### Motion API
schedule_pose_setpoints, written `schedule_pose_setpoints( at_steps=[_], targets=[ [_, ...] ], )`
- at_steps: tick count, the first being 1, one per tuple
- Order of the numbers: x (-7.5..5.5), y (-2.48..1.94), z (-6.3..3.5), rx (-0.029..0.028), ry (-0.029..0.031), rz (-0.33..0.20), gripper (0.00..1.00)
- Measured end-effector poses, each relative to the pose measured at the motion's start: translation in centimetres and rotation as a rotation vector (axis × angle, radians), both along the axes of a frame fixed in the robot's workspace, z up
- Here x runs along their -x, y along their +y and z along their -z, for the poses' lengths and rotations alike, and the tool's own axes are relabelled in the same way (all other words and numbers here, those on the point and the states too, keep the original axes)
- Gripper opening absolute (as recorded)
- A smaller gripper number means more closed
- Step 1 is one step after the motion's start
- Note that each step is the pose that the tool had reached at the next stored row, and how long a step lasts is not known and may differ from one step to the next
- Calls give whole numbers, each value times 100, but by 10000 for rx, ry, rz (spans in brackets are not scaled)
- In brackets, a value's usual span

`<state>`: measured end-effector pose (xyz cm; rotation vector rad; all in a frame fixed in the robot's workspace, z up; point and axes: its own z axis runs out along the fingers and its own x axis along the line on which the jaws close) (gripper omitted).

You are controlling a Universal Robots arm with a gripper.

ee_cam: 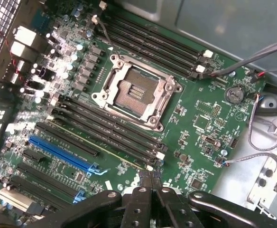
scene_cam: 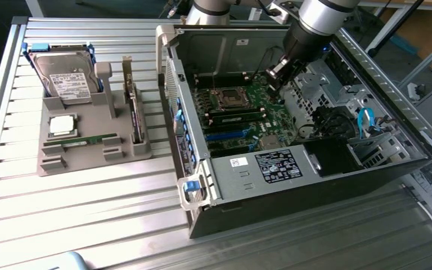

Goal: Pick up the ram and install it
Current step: 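Press down the ram until it locks into place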

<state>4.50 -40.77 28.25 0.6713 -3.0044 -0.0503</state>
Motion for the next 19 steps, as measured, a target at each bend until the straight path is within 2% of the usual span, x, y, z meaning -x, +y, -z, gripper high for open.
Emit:
schedule_pose_setpoints(
  at_steps=[19],
  targets=[
    [0, 0, 33, 0, 0, 1197, 10]
  ],
)
